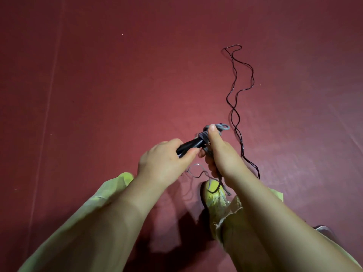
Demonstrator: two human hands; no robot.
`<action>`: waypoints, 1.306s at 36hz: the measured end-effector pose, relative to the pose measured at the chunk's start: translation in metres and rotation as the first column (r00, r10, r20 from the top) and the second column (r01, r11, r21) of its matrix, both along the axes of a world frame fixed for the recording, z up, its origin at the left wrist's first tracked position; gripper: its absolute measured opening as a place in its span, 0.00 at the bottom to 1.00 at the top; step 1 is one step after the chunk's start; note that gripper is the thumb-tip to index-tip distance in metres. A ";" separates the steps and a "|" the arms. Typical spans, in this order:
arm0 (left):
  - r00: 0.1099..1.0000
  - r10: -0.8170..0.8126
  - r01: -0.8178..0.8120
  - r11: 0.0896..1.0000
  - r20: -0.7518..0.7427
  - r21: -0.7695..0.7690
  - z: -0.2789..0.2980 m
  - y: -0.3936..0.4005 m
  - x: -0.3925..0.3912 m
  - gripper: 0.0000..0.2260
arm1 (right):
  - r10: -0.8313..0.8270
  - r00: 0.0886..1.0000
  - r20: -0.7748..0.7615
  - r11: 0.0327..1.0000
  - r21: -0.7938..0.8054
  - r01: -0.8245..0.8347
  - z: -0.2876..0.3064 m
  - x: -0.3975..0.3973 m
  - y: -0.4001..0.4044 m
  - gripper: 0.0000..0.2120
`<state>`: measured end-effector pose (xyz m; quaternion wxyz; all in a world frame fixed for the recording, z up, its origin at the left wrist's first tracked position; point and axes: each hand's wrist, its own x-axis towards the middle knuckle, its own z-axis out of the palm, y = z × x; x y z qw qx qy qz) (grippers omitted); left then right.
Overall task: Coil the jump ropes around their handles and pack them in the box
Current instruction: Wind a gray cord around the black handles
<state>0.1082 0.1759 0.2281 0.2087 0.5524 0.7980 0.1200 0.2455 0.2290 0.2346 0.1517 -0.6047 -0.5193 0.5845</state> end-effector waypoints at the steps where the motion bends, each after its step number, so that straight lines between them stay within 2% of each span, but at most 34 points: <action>1: 1.000 -0.011 0.011 1.000 -0.008 0.028 0.000 0.000 0.001 0.20 | -0.016 1.000 -0.002 1.000 -0.009 0.016 0.000 0.000 0.000 0.32; 3: 0.999 -0.036 0.035 0.998 0.029 0.056 -0.001 0.000 0.001 0.19 | -0.058 0.998 -0.009 0.998 0.000 0.058 0.000 0.001 0.002 0.28; 4: 0.994 -0.043 0.039 0.998 0.100 0.040 -0.002 0.000 0.000 0.18 | -0.069 0.997 -0.018 0.998 0.011 0.069 0.000 0.002 0.003 0.27; 6: 0.928 -0.024 0.038 0.999 0.373 -0.030 -0.005 0.001 -0.003 0.19 | -0.054 0.997 -0.046 0.997 0.060 0.057 0.002 0.002 0.004 0.25; 7: 0.843 0.005 0.040 0.996 0.539 -0.073 -0.005 0.001 -0.004 0.21 | -0.033 0.997 -0.068 0.995 0.088 0.039 0.003 0.002 0.004 0.27; 8: 0.715 0.052 0.048 0.991 0.697 -0.122 -0.004 0.000 -0.004 0.23 | -0.015 0.995 -0.098 0.994 0.104 0.026 0.006 0.002 0.003 0.28; 10: 0.382 0.197 0.141 0.953 0.903 -0.268 -0.001 -0.003 -0.004 0.29 | 0.003 0.986 -0.165 0.991 0.132 0.019 0.008 0.002 0.003 0.25; 12: 0.092 0.311 0.311 0.893 0.946 -0.324 0.004 -0.005 -0.005 0.33 | 0.018 0.970 -0.244 0.988 0.150 0.019 0.013 0.001 0.002 0.22; 14: -0.097 0.347 0.376 0.880 0.933 -0.289 0.011 -0.007 -0.006 0.36 | -0.002 0.939 -0.344 0.992 0.115 0.044 0.014 0.001 0.003 0.24; 16: -0.154 0.344 0.357 0.893 0.926 -0.272 0.013 -0.007 -0.007 0.36 | 0.001 0.921 -0.389 0.995 0.089 0.037 0.013 0.002 0.005 0.23; 19: -0.163 0.378 0.350 0.886 0.912 -0.304 0.015 -0.006 -0.006 0.35 | 0.105 0.942 -0.319 0.993 0.092 -0.079 0.008 0.006 0.009 0.31; 23: -0.247 0.424 0.387 0.867 0.871 -0.313 0.010 -0.006 -0.007 0.36 | 0.225 0.950 -0.214 0.973 0.092 -0.210 0.007 0.011 0.012 0.38; 26: -0.299 0.440 0.429 0.855 0.847 -0.292 0.006 -0.006 -0.009 0.36 | 0.257 0.944 -0.207 0.966 0.088 -0.244 0.012 0.015 0.013 0.37; 27: -0.268 0.453 0.439 0.843 0.850 -0.311 0.008 -0.005 -0.010 0.35 | 0.256 0.945 -0.205 0.967 0.072 -0.246 0.015 0.016 0.014 0.35; 28: -0.194 0.469 0.440 0.826 0.861 -0.351 0.010 -0.004 -0.010 0.34 | 0.252 0.948 -0.196 0.968 0.049 -0.247 0.017 0.018 0.014 0.32; 29: -0.083 0.486 0.421 0.809 0.870 -0.411 0.011 -0.003 -0.009 0.32 | 0.254 0.953 -0.166 0.967 0.029 -0.253 0.019 0.019 0.014 0.29; 32: 0.356 0.412 0.250 0.823 0.839 -0.511 0.007 -0.003 -0.002 0.30 | 0.291 0.956 0.015 0.956 -0.038 -0.291 0.016 0.023 0.012 0.25; 33: 0.475 0.362 0.200 0.843 0.802 -0.499 0.004 -0.004 0.000 0.30 | 0.312 0.948 0.069 0.949 -0.072 -0.307 0.014 0.024 0.011 0.26; 34: 0.547 0.325 0.169 0.860 0.772 -0.482 0.002 -0.006 0.003 0.30 | 0.324 0.940 0.104 0.944 -0.102 -0.314 0.012 0.025 0.010 0.27; 37: 0.620 0.276 0.131 0.887 0.734 -0.444 -0.002 -0.008 0.007 0.29 | 0.320 0.931 0.175 0.946 -0.115 -0.303 0.012 0.022 0.009 0.28; 43: 0.762 0.166 0.076 0.937 0.626 -0.342 -0.014 -0.002 0.007 0.33 | 0.304 0.883 0.357 0.942 0.024 -0.334 0.012 0.015 0.005 0.29; 45: 0.830 0.150 0.049 0.940 0.538 -0.338 -0.017 -0.002 0.005 0.34 | 0.241 0.895 0.376 0.958 0.057 -0.282 0.007 0.014 0.005 0.30; 47: 0.923 0.092 0.033 0.949 0.373 -0.314 -0.017 -0.001 0.003 0.35 | 0.239 0.909 0.341 0.960 0.059 -0.275 0.005 0.011 0.003 0.30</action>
